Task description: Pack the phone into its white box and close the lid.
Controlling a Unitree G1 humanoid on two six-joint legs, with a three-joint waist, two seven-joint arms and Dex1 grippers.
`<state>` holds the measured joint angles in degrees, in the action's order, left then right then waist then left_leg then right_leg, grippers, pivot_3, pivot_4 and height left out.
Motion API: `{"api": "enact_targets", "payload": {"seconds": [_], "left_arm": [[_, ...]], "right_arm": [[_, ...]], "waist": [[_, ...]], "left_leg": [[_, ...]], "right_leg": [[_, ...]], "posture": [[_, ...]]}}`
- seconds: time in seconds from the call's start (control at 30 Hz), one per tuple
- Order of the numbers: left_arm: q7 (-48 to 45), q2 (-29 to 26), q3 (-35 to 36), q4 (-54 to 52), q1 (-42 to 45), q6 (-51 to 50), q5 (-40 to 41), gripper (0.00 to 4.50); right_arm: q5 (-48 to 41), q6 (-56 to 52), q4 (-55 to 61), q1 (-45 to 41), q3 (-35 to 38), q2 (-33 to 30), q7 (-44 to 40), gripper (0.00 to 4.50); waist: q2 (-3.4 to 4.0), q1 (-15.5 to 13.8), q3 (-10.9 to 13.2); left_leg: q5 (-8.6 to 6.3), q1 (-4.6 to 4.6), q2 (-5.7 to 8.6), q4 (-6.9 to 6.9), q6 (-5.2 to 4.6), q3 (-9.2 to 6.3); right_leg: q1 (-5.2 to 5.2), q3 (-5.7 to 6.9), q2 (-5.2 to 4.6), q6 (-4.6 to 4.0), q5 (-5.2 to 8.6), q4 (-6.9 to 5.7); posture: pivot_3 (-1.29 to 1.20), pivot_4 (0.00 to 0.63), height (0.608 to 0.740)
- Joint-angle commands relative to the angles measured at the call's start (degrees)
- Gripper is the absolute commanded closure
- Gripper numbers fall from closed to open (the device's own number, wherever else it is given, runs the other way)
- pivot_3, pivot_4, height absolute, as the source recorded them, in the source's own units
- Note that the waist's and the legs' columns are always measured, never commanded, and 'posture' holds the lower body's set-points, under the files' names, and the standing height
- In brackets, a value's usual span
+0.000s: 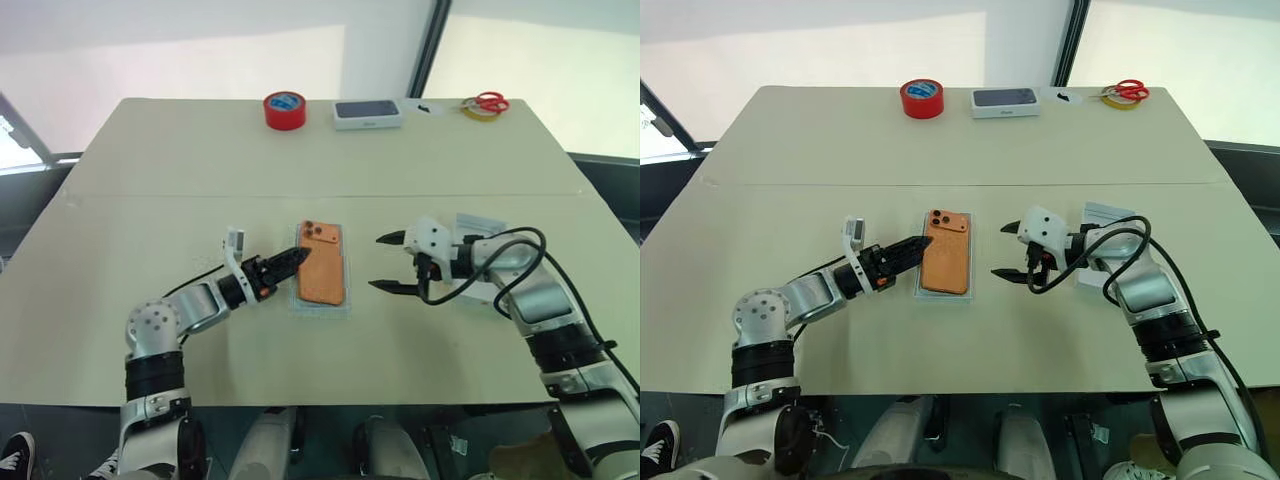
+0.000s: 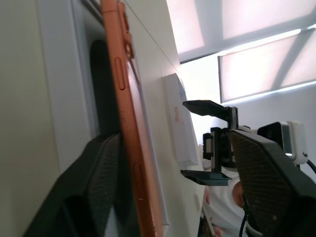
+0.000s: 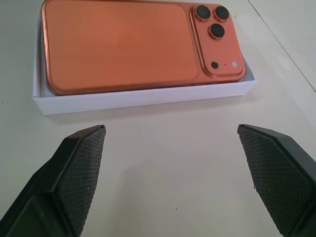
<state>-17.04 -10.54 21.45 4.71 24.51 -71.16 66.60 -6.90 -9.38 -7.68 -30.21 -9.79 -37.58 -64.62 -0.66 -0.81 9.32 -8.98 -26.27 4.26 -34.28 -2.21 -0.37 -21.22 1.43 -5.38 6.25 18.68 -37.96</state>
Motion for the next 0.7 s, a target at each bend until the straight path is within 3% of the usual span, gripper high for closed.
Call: {"api": "enact_targets", "payload": {"seconds": [0.03, 0.2, 0.33, 0.37, 0.43, 0.47, 0.63, 0.67, 0.7], "left_arm": [[1.4, -1.4, -0.7, -2.5, 0.1, -1.3, 0.3, 0.17], [0.8, -5.7, -0.7, -5.5, 0.0, -3.4, 1.3, 0.17], [-1.4, -11.4, -1.2, -6.8, 0.2, -0.1, -3.1, 0.17], [-2.3, -12.7, -1.9, -6.8, 0.3, 1.6, -4.9, 0.39], [-4.6, -15.3, -3.9, -6.8, 0.5, 6.2, -9.7, 0.96], [-6.1, -17.3, -6.9, -7.1, 0.3, 10.2, -14.3, 1.55], [-13.7, -23.4, -21.7, -6.7, 0.0, 25.1, -32.1, 4.13], [-15.5, -24.1, -24.7, -6.5, 0.0, 27.1, -34.8, 4.5], [-16.7, -23.9, -26.4, -6.4, 0.1, 27.7, -35.8, 4.5]], "right_arm": [[0.2, 1.2, 0.3, -0.9, 0.5, 0.0, 0.5, 0.0], [0.5, 1.4, 0.0, -1.2, 0.1, 0.7, 1.0, 0.0], [0.7, 1.4, -0.7, -1.5, -0.2, 0.9, 1.1, 0.0], [0.8, 1.4, -1.0, -1.6, -0.2, 1.0, 1.2, 0.0], [1.4, 1.5, -1.9, -2.0, -0.2, 1.4, 2.1, 0.54], [2.2, 2.2, -2.5, -2.2, -0.5, 1.5, 2.7, 0.94], [6.7, 5.8, -6.0, -3.4, -2.5, 2.9, 6.2, 3.49], [7.6, 6.5, -6.3, -3.4, -3.2, 3.1, 6.4, 4.07], [8.6, 7.0, -6.6, -3.4, -3.9, 3.3, 6.9, 4.46]], "waist": [[0.0, 0.0, 0.0], [0.0, 0.2, 0.0], [0.01, 0.2, 0.0], [0.01, 0.2, 0.0], [0.01, 0.1, 0.0], [0.01, 0.1, 0.0], [0.02, 0.1, 0.0], [0.03, 0.1, 0.0], [0.04, 0.1, 0.0]], "left_leg": [[-0.02, 0.0, 0.0, 0.0, -0.03, 0.0], [0.06, -0.01, -0.01, 0.02, 0.1, 0.0], [0.07, -0.01, -0.01, 0.04, 0.12, 0.0], [0.06, -0.01, -0.01, 0.05, 0.11, 0.0], [0.06, -0.01, -0.01, 0.05, 0.11, 0.0], [0.05, -0.01, 0.0, 0.05, 0.1, 0.0], [0.04, -0.01, 0.03, 0.14, 0.1, 0.01], [0.04, -0.01, 0.03, 0.15, 0.11, 0.01], [0.04, -0.01, 0.03, 0.2, 0.11, 0.02]], "right_leg": [[0.0, 0.0, 0.0, 0.0, 0.0, 0.0], [-0.03, -0.01, 0.02, 0.0, 0.0, -0.01], [-0.08, -0.01, 0.02, 0.0, 0.0, -0.01], [-0.08, -0.01, 0.02, 0.0, 0.0, 0.0], [-0.08, -0.01, 0.02, -0.01, 0.0, 0.0], [-0.08, -0.01, 0.01, -0.01, 0.0, 0.01], [-0.1, -0.02, -0.01, -0.02, 0.0, 0.06], [-0.12, -0.03, -0.01, -0.02, 0.0, 0.07], [-0.13, -0.04, -0.01, -0.02, 0.01, 0.08]], "posture": [[0.0, 0.15, 0.738], [0.0, 0.15, 0.738], [0.0, 0.15, 0.738], [0.0, 0.15, 0.738], [0.0, 0.15, 0.738], [0.0, 0.15, 0.738], [0.0, 0.15, 0.738], [0.0, 0.15, 0.738], [0.0, 0.15, 0.738]]}}
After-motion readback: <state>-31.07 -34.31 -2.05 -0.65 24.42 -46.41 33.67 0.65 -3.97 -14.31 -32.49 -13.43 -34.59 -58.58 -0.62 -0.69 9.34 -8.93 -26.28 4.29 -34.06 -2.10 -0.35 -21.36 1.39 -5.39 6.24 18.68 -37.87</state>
